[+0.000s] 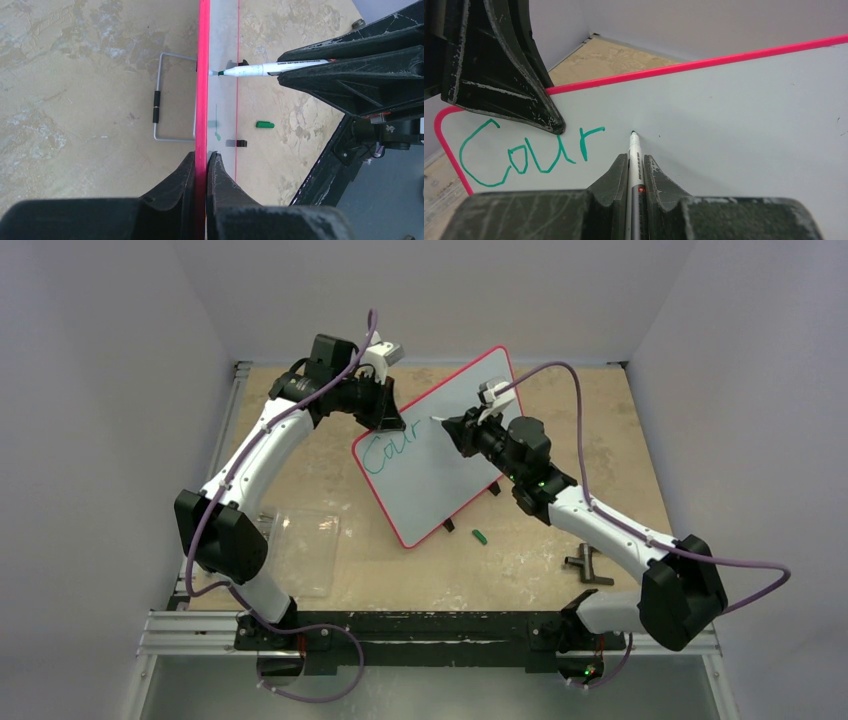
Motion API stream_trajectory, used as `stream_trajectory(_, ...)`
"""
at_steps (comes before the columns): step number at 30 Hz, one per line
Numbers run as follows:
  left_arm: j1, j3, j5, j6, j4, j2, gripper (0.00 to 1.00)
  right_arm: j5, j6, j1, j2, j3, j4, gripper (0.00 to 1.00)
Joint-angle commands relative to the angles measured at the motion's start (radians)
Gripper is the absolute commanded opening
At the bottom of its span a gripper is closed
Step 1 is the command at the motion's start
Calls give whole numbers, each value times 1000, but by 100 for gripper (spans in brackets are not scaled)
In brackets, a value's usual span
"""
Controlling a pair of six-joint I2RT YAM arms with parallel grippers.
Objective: Write a sentence on the whiteboard
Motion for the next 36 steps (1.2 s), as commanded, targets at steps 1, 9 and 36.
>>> stream_trajectory(1, 6, 5, -227, 107, -51, 30, 0, 10, -13, -2, 15, 57, 7, 0)
stream_trajectory(9, 6, 8, -228, 107, -52, 29, 0, -19, -17, -2, 35, 65, -7, 0)
stream_trajectory(36, 6, 7, -226, 106, -53, 21, 0, -65, -3, 0, 16, -3, -50, 0)
